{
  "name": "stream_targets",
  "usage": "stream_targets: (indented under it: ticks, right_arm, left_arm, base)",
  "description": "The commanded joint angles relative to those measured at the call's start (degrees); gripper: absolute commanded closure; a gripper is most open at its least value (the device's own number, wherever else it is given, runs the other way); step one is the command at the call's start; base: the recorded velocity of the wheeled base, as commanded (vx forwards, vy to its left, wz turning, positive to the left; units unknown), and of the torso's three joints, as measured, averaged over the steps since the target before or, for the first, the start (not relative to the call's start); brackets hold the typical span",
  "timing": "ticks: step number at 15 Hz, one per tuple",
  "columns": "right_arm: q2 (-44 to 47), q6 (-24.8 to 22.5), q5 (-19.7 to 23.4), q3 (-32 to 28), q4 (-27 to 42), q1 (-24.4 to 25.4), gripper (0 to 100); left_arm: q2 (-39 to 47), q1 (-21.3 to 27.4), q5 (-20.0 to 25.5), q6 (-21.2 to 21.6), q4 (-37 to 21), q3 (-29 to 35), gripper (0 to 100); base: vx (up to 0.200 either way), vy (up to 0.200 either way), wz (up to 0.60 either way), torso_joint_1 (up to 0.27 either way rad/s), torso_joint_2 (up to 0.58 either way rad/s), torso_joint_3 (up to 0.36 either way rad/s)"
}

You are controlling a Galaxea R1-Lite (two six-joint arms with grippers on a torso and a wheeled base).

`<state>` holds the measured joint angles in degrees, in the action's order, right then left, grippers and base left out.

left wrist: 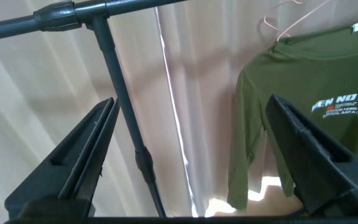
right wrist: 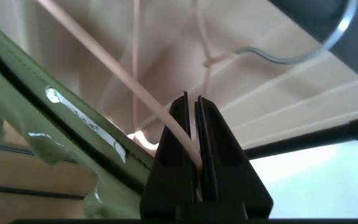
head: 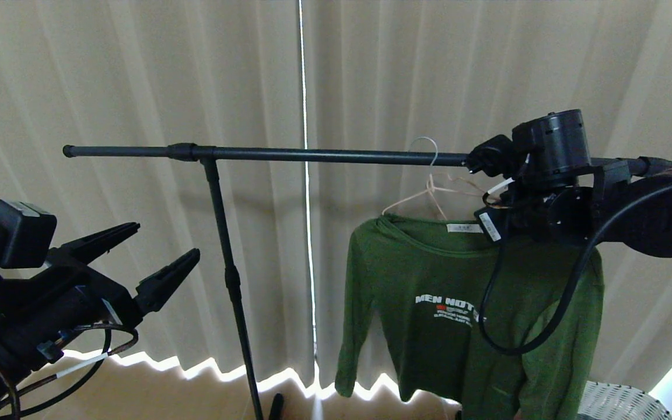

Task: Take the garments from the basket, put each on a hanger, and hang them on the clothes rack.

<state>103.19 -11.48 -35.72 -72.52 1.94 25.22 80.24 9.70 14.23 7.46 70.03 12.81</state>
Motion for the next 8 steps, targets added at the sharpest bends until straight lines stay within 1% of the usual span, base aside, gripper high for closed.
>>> stream_targets:
  ticks: [1, 4, 6, 7, 8]
  right_arm:
    - [-0.01, -0.03, 0.03, 0.10, 0.00, 1.32, 100]
    - [0.08, -0.12, 0.03, 0.10, 0.00, 3.78, 100]
    - [-0.01, -0.12, 0.03, 0.54, 0.00, 4.13, 100]
    - [-0.01, -0.12, 0.03, 0.54, 0.08, 4.22, 0]
    - [-0.01, -0.12, 0.12, 0.72, 0.00, 4.66, 0]
  left_arm:
    - [0.01, 0.05, 0.01, 0.01, 0.01, -0.07, 0]
    - [0.01, 0.05, 0.01, 0.10, 0.01, -0.07, 0]
    - [0.01, 0.05, 0.01, 0.10, 0.01, -0.07, 0]
    - [0.01, 0.05, 0.01, 0.10, 0.01, -0.07, 0]
    - [0.01, 0.05, 0.01, 0.10, 0.01, -0.07, 0]
  base:
    - [0.000, 0.000, 0.00, 0.000, 0.00, 0.000]
    - [0.000, 0.000, 0.00, 0.000, 0.00, 0.000]
    - [0.000, 0.000, 0.00, 0.000, 0.00, 0.000]
    - [0.000, 0.000, 0.00, 0.000, 0.00, 0.000]
    - [0.000, 0.000, 0.00, 0.000, 0.00, 0.000]
